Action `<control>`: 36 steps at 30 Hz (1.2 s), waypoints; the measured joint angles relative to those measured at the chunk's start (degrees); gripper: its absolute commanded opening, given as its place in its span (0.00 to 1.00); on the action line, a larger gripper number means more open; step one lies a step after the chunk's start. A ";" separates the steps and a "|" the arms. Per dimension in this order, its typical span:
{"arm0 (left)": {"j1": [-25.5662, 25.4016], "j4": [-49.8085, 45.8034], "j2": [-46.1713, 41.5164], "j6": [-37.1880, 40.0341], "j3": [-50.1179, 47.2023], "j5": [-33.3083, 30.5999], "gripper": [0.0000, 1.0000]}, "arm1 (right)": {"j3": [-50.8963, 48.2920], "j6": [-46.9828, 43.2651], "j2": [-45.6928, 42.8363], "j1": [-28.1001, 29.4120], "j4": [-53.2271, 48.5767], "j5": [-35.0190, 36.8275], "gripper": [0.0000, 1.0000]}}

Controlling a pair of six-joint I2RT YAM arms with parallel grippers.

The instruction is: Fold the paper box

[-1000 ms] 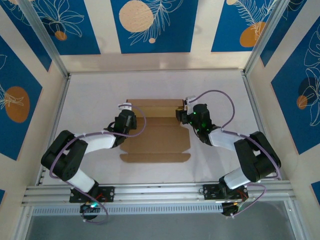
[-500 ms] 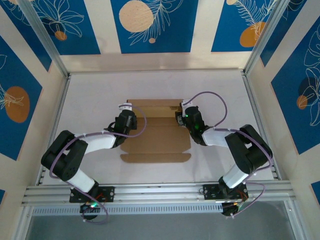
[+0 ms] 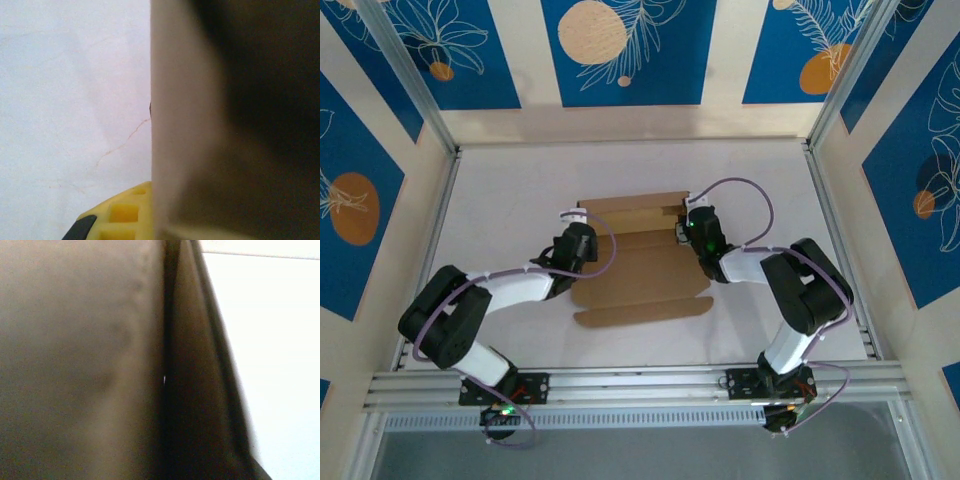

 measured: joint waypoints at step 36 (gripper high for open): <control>0.55 7.89 4.04 4.55 0.85 3.82 0.00 | -4.66 3.39 -32.96 2.23 -34.21 -21.46 0.52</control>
